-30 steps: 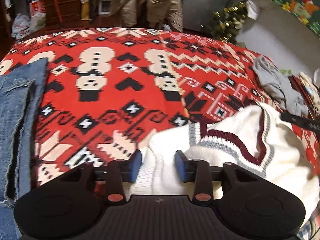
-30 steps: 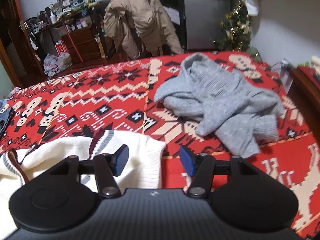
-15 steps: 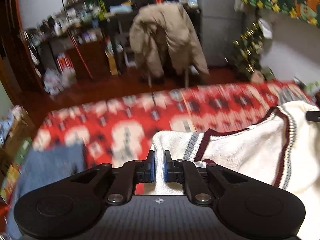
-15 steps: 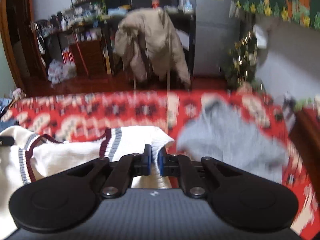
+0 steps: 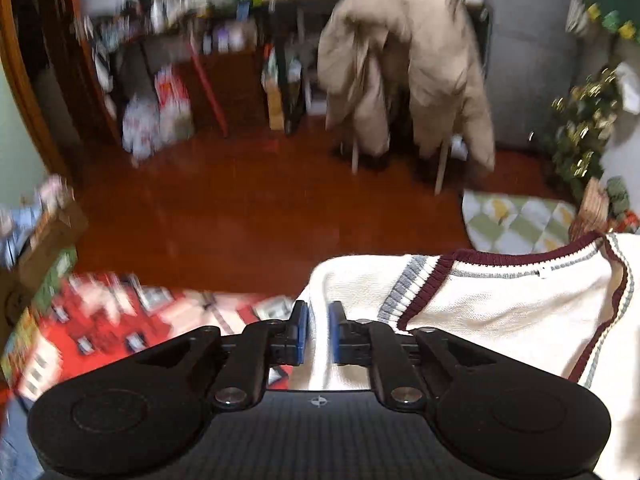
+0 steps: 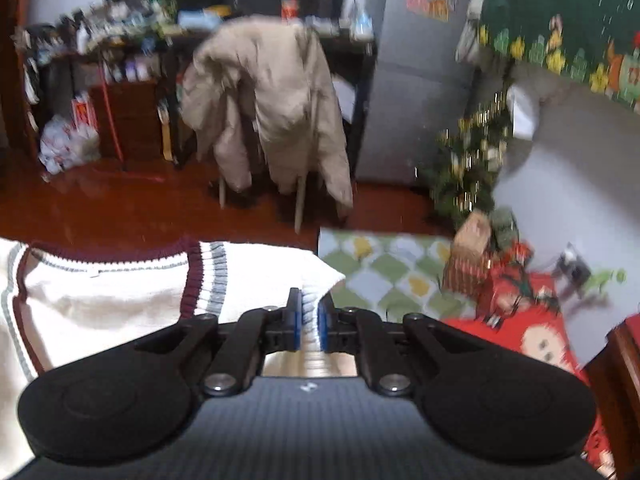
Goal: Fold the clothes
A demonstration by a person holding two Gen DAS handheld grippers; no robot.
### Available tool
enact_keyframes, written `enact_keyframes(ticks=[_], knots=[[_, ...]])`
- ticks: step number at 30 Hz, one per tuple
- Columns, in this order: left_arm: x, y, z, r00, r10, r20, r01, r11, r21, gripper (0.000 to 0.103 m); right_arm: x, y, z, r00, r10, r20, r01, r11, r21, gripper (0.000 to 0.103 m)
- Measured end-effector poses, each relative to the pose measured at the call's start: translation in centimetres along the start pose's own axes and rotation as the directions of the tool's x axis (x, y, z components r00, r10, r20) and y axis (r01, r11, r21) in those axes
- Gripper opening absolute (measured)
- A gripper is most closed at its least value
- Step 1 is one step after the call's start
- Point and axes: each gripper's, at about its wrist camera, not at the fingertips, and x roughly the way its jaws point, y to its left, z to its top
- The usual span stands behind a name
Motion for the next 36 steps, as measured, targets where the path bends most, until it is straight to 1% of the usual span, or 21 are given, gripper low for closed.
enact_keyframes(ticks=[2,3,4,5,6,7,8,10,13,15,17,18,20,21,23,24,27,31,33,34,36], knots=[[1.3,0.3,-0.3,0.999,-0.01,-0.049,0.008,1.0,-0.03,0.016,1.6,0.0,-0.8,0.999,-0.014,-0.036,0.015,1.0,0.006,0.016],[1.3,0.7,-0.6,0.998,-0.019,-0.054,0.017,0.999,-0.039,0.024,2.1,-0.1,-1.1,0.999,-0.018,-0.044,0.018,1.0,0.006,0.018],[0.9,1.1,-0.8,0.997,-0.047,-0.057,0.044,0.998,-0.053,0.034,2.2,-0.4,-1.4,0.999,-0.02,-0.048,0.021,1.0,0.011,0.023],[0.5,1.7,-1.0,0.995,-0.079,-0.061,0.075,0.995,-0.07,0.037,2.1,-0.7,-1.6,0.999,-0.023,-0.049,0.024,1.0,0.018,0.025],[0.0,2.3,-1.3,0.992,-0.108,-0.067,0.102,0.991,-0.092,0.038,1.8,-1.2,-1.8,0.998,-0.02,-0.053,0.021,0.999,0.026,0.027],[-0.6,2.9,-1.7,0.988,-0.136,-0.075,0.127,0.986,-0.11,0.038,1.3,-1.6,-2.0,0.998,-0.014,-0.058,0.016,0.999,0.036,0.033],[-1.5,3.4,-2.2,0.985,-0.15,-0.081,0.14,0.983,-0.119,0.038,0.7,-2.0,-2.2,0.998,-0.006,-0.065,0.008,0.999,0.043,0.034],[-3.3,4.3,-3.3,0.98,-0.174,-0.092,0.161,0.978,-0.135,0.039,-1.8,-3.1,-2.6,0.997,0.018,-0.071,-0.014,0.998,0.054,0.035],[-7.1,5.3,-5.8,0.969,-0.218,-0.114,0.203,0.97,-0.13,0.043,-7.1,-4.6,-3.8,0.997,0.052,-0.065,-0.048,0.997,0.062,0.042],[-10.1,6.0,-8.0,0.958,-0.26,-0.121,0.244,0.961,-0.134,0.048,-11.3,-5.4,-4.9,0.996,0.076,-0.054,-0.072,0.995,0.067,0.051],[-13.0,6.6,-10.4,0.95,-0.285,-0.125,0.267,0.953,-0.141,0.054,-15.5,-6.0,-6.9,0.995,0.083,-0.058,-0.079,0.994,0.072,0.071],[-14.2,6.6,-11.5,0.95,-0.282,-0.136,0.264,0.955,-0.137,0.055,-17.5,-6.2,-7.9,0.995,0.085,-0.06,-0.08,0.994,0.075,0.073],[-16.7,6.8,-13.8,0.947,-0.282,-0.156,0.261,0.955,-0.141,0.054,-20.8,-6.7,-10.5,0.99,0.099,-0.098,-0.091,0.992,0.086,0.073],[-17.8,7.2,-15.2,0.941,-0.298,-0.162,0.272,0.948,-0.164,0.053,-22.5,-7.0,-11.8,0.988,0.108,-0.109,-0.098,0.991,0.095,0.072],[-19.9,7.8,-18.3,0.921,-0.344,-0.183,0.303,0.927,-0.22,0.053,-25.5,-7.4,-14.8,0.985,0.117,-0.127,-0.104,0.989,0.109,0.07],[-20.7,7.9,-19.6,0.916,-0.351,-0.192,0.306,0.924,-0.229,0.052,-26.8,-7.5,-16.1,0.983,0.119,-0.137,-0.104,0.988,0.116,0.07],[-23.0,7.7,-23.0,0.914,-0.346,-0.212,0.302,0.929,-0.214,0.051,-30.3,-7.7,-20.2,0.978,0.131,-0.163,-0.107,0.983,0.148,0.067],[-24.8,7.2,-26.1,0.909,-0.356,-0.215,0.315,0.927,-0.205,0.051,-32.9,-7.6,-24.3,0.971,0.154,-0.185,-0.117,0.973,0.196,0.062],[-24.6,7.1,-27.5,0.904,-0.364,-0.226,0.316,0.923,-0.22,0.051,-33.6,-7.3,-25.9,0.97,0.153,-0.189,-0.112,0.971,0.21,0.06],[-24.4,7.0,-28.2,0.901,-0.364,-0.236,0.314,0.923,-0.224,0.045,-33.7,-7.2,-26.5,0.969,0.159,-0.191,-0.115,0.968,0.223,0.059],[-24.2,6.7,-29.7,0.892,-0.379,-0.246,0.328,0.918,-0.225,0.041,-33.8,-7.3,-27.7,0.964,0.177,-0.198,-0.122,0.958,0.258,0.056]])
